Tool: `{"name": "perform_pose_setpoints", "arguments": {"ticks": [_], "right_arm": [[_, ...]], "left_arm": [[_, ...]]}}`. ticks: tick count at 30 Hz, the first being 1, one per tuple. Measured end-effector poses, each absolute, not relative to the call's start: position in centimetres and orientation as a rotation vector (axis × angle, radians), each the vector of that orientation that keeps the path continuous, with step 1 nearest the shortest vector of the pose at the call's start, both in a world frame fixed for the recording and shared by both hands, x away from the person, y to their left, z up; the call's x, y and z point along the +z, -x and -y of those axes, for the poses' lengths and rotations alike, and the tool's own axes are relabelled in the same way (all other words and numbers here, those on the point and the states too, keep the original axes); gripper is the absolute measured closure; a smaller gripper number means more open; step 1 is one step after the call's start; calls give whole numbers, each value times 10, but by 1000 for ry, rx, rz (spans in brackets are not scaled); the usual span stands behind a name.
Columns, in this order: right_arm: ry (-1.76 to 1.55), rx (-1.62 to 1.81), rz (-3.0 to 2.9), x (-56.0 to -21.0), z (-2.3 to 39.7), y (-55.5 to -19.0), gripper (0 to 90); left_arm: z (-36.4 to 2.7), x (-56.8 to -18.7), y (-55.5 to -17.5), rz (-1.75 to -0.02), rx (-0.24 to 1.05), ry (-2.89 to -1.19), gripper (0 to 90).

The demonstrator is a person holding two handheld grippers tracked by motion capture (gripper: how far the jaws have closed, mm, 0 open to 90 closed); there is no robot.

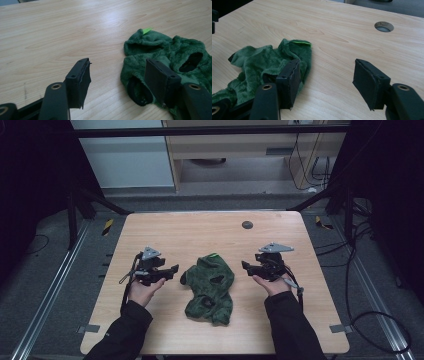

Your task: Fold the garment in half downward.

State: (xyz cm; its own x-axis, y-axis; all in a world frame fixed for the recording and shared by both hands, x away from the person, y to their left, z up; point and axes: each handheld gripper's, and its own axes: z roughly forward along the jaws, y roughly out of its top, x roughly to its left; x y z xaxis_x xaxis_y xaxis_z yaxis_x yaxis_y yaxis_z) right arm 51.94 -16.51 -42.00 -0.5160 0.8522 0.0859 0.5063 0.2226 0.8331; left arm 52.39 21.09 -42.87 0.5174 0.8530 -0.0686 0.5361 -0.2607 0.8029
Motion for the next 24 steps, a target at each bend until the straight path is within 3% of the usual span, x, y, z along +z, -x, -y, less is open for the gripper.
{"name": "perform_pose_setpoints", "arguments": {"ticks": [24], "right_arm": [[-1260,1209,-2164,-433,132,-553,453]], "left_arm": [[-178,-433,-558,-1091,474,-1998,430]]}}
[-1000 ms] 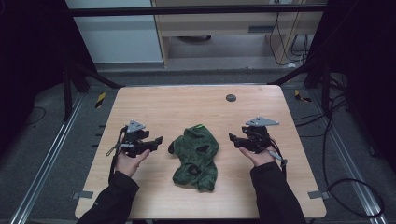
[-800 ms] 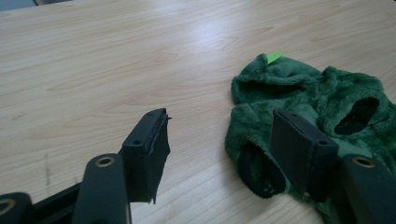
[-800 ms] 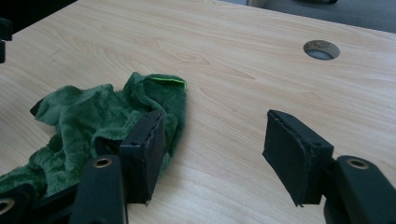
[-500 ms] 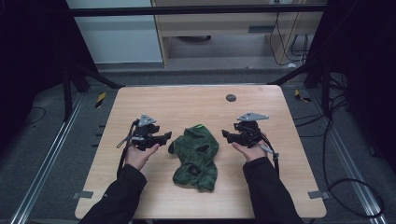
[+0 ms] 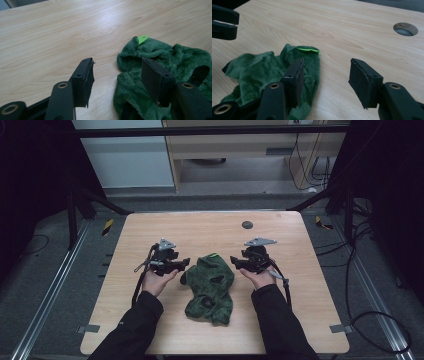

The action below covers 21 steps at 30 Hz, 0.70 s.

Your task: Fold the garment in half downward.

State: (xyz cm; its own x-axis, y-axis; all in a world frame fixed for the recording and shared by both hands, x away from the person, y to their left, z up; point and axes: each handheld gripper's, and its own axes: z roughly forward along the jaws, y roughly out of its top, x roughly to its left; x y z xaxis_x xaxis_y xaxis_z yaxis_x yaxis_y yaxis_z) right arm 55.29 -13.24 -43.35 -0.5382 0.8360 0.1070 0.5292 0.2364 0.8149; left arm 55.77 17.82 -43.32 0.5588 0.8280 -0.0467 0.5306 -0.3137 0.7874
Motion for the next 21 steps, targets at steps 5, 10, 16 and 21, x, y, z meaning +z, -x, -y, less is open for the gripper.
{"name": "perform_pose_setpoints", "arguments": {"ticks": [5,10,16,21], "right_arm": [[-1281,1203,-2167,-439,130,-557,460],[-1282,1181,-2187,-445,125,-561,470],[-1280,1162,-2224,-454,119,-565,484],[-1277,1140,-2251,-460,113,-567,490]], "left_arm": [[-172,-438,-565,-1096,459,-2014,431],[-164,-448,-572,-1101,445,-2041,439],[-162,-461,-579,-1118,414,-2084,451],[-160,-469,-583,-1126,387,-2115,457]]}}
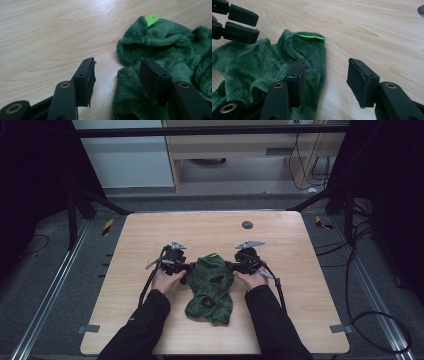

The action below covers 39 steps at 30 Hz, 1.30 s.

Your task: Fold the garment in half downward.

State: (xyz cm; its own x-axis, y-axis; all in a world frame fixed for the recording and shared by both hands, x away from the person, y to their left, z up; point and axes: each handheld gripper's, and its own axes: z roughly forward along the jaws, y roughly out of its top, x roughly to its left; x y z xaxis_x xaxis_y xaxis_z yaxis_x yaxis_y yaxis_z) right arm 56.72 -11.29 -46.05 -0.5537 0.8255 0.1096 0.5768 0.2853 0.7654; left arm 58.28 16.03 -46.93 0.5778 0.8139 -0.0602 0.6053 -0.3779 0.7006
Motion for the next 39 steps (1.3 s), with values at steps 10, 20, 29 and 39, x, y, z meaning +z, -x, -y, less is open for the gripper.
{"name": "perform_pose_setpoints", "arguments": {"ticks": [10,20,29,39], "right_arm": [[-1285,1091,-2304,-474,106,-572,513],[-1300,1055,-2344,-482,104,-574,568],[-1326,1019,-2383,-487,100,-574,654],[-1340,1014,-2405,-490,98,-574,778]], "left_arm": [[-160,-480,-584,-1146,342,-2121,496],[-158,-487,-580,-1156,316,-2126,563],[-153,-488,-579,-1172,297,-2139,647],[-142,-488,-573,-1195,348,-2150,768]]}}
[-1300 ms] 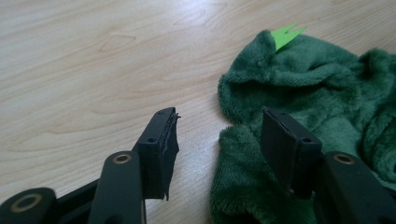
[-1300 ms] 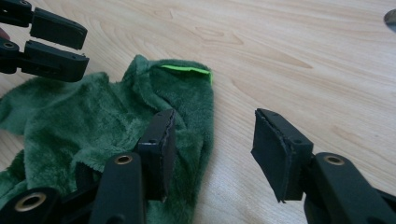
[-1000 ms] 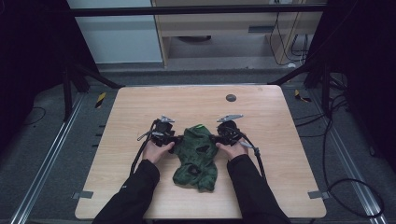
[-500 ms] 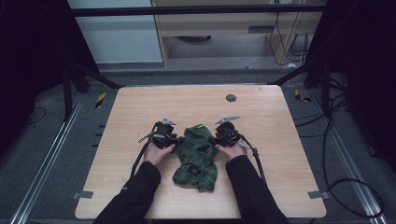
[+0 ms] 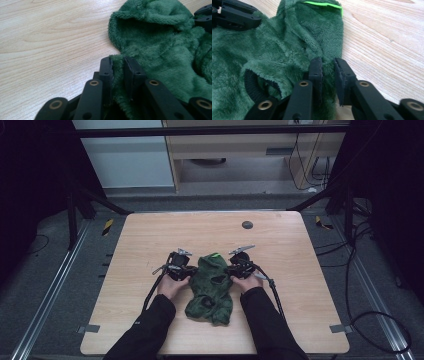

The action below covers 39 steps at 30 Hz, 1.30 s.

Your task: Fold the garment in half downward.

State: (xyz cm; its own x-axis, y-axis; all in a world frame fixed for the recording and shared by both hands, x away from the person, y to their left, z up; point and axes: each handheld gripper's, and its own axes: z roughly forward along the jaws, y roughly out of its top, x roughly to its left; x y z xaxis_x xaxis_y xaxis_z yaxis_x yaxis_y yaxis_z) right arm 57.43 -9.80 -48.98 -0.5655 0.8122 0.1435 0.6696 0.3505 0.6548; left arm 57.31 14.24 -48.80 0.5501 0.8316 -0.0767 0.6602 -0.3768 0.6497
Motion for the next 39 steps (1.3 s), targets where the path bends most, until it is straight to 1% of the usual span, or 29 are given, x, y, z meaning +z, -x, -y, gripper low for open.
{"name": "perform_pose_setpoints", "arguments": {"ticks": [3,7,13,20,25,39], "right_arm": [[-1332,1011,-2411,-490,97,-574,822],[-1343,1013,-2410,-489,97,-574,850],[-1342,1045,-2389,-485,98,-573,861],[-1287,1126,-2325,-469,103,-568,863],[-1278,1180,-2301,-462,104,-565,864],[-1173,1263,-2285,-436,108,-544,866]], "left_arm": [[-141,-488,-572,-1210,353,-2141,809],[-141,-487,-572,-1222,337,-2130,838],[-142,-483,-571,-1213,346,-2116,849],[-146,-460,-566,-1167,378,-2090,851],[-148,-452,-561,-1150,380,-2069,851],[-151,-426,-531,-1066,403,-2029,851]]}}
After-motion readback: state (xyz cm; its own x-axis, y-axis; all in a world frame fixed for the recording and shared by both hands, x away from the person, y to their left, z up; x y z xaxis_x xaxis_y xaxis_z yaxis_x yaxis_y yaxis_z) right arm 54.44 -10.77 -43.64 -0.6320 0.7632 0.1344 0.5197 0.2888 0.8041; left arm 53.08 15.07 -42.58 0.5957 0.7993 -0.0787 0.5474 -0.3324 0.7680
